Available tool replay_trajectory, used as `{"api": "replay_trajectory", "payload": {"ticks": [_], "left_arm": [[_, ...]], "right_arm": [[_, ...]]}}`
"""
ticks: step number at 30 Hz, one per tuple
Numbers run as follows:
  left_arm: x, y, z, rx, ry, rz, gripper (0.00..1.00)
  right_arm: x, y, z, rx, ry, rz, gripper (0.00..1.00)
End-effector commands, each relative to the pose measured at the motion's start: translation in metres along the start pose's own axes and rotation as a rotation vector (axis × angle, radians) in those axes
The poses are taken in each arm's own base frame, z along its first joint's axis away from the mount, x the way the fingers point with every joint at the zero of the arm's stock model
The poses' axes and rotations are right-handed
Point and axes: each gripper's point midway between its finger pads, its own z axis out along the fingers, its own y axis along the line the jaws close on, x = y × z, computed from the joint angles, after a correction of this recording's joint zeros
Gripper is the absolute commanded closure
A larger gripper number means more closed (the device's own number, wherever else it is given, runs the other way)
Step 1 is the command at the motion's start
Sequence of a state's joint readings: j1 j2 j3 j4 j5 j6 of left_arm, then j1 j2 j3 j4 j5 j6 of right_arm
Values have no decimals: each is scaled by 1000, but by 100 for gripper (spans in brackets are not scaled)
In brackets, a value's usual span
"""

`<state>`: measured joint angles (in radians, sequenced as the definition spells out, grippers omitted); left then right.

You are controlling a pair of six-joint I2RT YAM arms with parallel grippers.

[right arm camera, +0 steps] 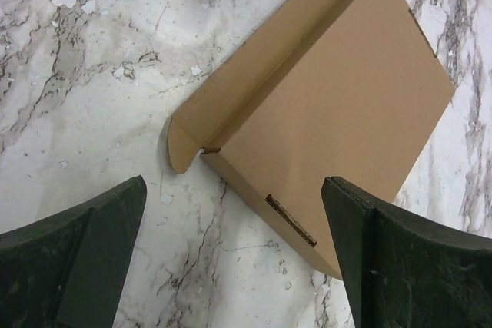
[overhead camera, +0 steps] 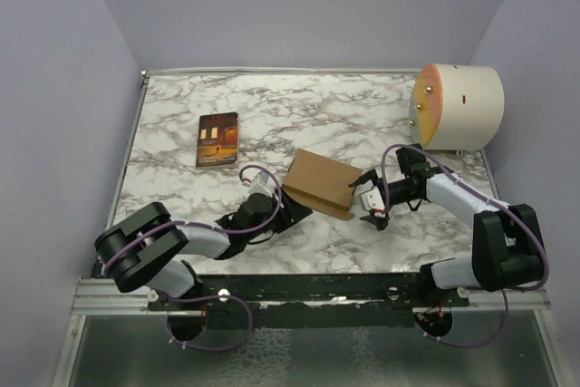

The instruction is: Fold the paper box

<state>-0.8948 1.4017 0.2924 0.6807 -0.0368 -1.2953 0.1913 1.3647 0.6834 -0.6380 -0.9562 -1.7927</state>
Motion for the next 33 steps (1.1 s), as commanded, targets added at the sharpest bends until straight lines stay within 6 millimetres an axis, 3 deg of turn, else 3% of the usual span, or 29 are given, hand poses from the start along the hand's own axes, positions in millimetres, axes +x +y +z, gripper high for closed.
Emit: {"api": "replay_trajectory", "payload": {"ticks": [1, 11, 23, 33], "left_arm": [[-20, -21, 14, 87, -115, -101, 44], [-32, -5, 28, 53, -211, -216, 42], [-24, 30, 42, -88, -236, -385, 38], [-14, 59, 49, -260, -228, -445, 43]], "right_arm": [[7, -8, 5, -10, 13, -96, 0], [18, -13, 14, -1, 40, -132, 0], [23, -10, 20, -18, 50, -125, 0], [25, -7, 22, -38, 58, -114, 1]]}}
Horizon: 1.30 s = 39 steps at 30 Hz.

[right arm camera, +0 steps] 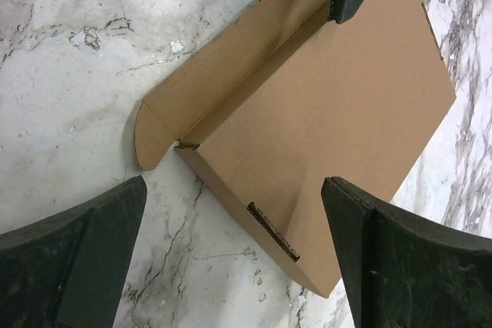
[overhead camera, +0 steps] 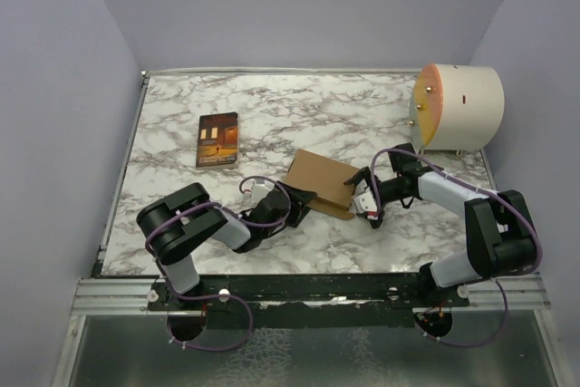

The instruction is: Fold the paper box

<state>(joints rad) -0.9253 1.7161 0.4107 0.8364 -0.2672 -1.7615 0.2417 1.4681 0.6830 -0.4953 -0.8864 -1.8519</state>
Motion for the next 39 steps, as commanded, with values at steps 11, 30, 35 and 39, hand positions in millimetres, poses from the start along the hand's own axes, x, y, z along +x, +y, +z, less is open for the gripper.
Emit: {"api": "replay_trajectory", "payload": {"ticks": [11, 30, 35, 39], "left_arm": [[-24, 66, -5, -294, -133, 25, 53], [-16, 40, -6, -246, -96, 55, 46], [-15, 37, -2, -267, -101, 46, 43], [-12, 48, 2, -363, -100, 67, 42]], "right_arm": [[4, 3, 3, -21, 14, 14, 4], [7, 3, 3, -25, 28, 6, 5], [6, 4, 4, -30, 27, 7, 6], [5, 7, 5, -37, 26, 8, 7]]}}
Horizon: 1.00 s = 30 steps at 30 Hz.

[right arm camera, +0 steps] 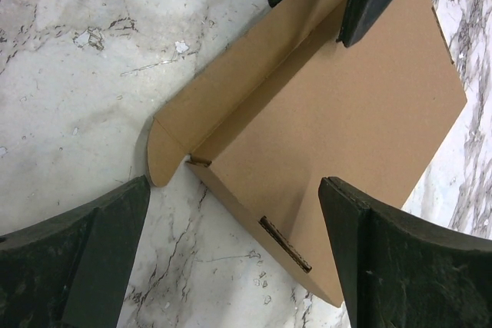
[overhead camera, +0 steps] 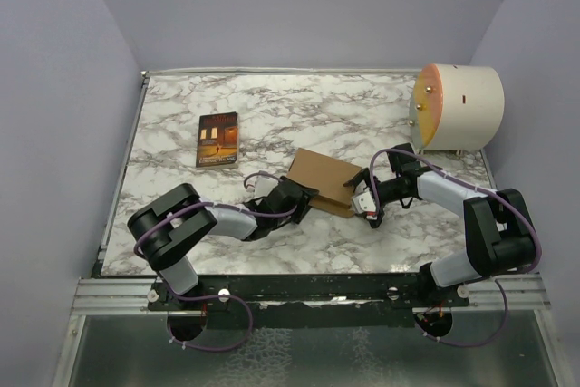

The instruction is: Fold the paper box

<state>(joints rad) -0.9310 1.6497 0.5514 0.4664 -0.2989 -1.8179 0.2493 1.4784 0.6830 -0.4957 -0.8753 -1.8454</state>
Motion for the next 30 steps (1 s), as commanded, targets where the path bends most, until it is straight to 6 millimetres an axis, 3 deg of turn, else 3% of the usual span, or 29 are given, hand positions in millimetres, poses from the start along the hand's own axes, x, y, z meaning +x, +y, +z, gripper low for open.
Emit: {"api": "replay_trajectory", "payload": {"ticks": [1, 7, 19, 30], "left_arm": [[-10, 50, 4, -221, -51, 75, 42], [-14, 65, 6, -291, -73, 57, 42], [-22, 68, 8, -326, -93, 54, 50], [-27, 75, 6, -349, -94, 35, 51]], "right_arm": [[4, 4, 2, -24, 23, -1, 7], [5, 5, 3, -29, 23, 1, 7], [6, 5, 3, -28, 33, 4, 8], [2, -3, -1, 1, 35, 10, 8]]}}
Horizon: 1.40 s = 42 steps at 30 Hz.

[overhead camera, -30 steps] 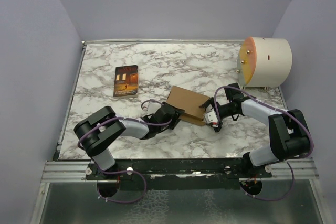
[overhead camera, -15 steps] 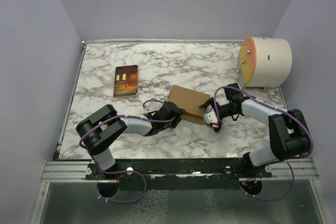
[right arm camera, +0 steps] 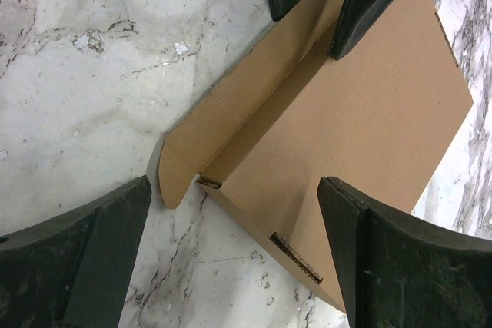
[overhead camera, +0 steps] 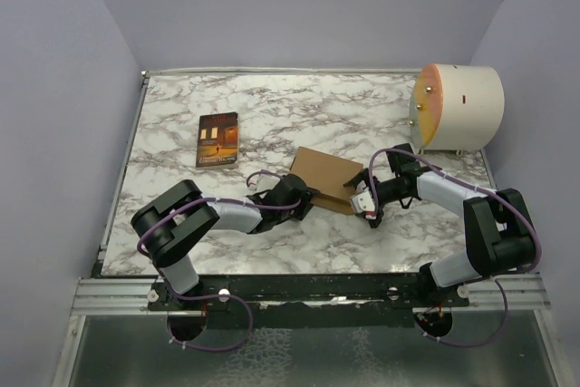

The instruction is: Fold the paper box

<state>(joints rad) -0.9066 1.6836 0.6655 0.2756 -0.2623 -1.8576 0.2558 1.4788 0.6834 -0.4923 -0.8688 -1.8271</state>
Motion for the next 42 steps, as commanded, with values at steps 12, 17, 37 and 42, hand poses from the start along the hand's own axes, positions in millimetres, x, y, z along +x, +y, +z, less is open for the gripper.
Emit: {"api": "replay_trajectory", "payload": {"ticks": [12, 17, 37, 42], "left_arm": [[-30, 73, 4, -256, -86, 53, 53], [-31, 71, 4, -253, -82, 57, 54], [-30, 66, 5, -241, -61, 54, 54], [-30, 65, 4, -236, -58, 52, 54]], "right_arm": [[17, -21, -10, -1, 113, -95, 6], [19, -29, -9, 8, 117, -134, 7], [4, -14, -8, -43, 50, -162, 0], [9, -12, -3, -40, 58, -158, 0]]}}
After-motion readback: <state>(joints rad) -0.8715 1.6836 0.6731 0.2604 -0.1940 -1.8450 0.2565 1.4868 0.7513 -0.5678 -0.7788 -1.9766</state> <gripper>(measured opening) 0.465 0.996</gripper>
